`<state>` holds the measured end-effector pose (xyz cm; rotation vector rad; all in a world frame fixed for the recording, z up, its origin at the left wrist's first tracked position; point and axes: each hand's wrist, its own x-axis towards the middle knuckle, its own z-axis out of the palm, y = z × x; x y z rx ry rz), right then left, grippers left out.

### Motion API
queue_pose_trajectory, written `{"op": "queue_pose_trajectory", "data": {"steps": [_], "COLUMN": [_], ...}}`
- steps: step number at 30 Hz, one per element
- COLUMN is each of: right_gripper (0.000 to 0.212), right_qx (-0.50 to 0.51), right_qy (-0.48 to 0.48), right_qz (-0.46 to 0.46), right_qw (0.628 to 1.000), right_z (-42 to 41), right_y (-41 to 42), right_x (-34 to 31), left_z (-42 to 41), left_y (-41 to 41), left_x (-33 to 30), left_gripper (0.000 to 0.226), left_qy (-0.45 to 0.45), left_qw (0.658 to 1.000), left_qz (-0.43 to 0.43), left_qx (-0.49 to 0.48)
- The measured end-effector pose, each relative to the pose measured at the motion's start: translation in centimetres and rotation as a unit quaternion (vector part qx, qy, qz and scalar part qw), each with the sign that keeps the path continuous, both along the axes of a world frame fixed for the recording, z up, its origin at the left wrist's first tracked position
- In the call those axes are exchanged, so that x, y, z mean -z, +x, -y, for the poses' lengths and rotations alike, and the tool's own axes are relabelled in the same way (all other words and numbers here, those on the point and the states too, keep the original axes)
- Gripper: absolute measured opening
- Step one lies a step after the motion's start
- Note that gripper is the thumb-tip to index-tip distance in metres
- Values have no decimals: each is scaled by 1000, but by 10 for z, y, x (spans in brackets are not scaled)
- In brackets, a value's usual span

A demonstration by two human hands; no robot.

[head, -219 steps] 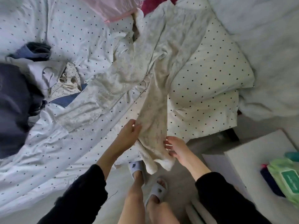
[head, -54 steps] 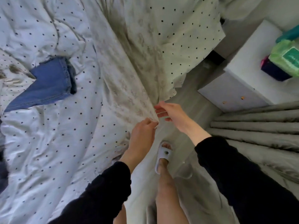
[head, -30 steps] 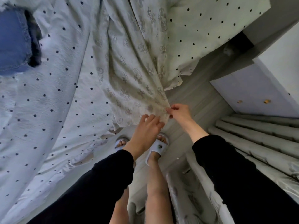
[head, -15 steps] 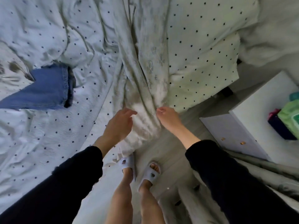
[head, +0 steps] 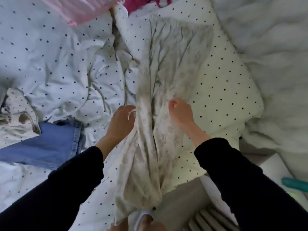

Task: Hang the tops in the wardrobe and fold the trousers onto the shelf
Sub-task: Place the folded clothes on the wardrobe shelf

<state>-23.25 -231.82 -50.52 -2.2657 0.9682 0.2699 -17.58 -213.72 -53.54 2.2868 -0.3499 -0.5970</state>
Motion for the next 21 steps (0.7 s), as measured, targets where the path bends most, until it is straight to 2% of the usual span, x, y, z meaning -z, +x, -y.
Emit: {"op": "queue_pose_trajectory", "data": {"steps": [3, 6, 11, 13, 16, 19, 21], "right_gripper": [29, 17, 53, 57, 63, 71, 73], "right_qx": [-91, -191, -304, -364, -429, -445, -457], "right_qy": [-97, -179, -159, -197, -246, -246, -239], "right_qz": [-14, -7, -36, -31, -38, -41, -22], "right_qw": [991, 965, 939, 910, 868, 860, 856], "right_z": [17, 46, 90, 104, 126, 144, 148], "right_y": [33, 68, 130, 155, 184, 203, 207], "right_x": [-1, 0, 12, 22, 42, 60, 65], "left_z": [22, 56, 108, 129, 160, 182, 183], "left_y": [25, 52, 101, 119, 141, 159, 166], "left_x": [5, 3, 1, 4, 10, 14, 12], "left_gripper": [31, 29, 30, 29, 31, 34, 27], "left_qy": [0, -5, 32, 45, 87, 149, 157], "left_qw": [1000, 998, 988, 982, 979, 970, 964], "left_qz": [11, 16, 48, 68, 83, 77, 83], "left_qx": [-18, -60, -141, -169, -163, -174, -199]}}
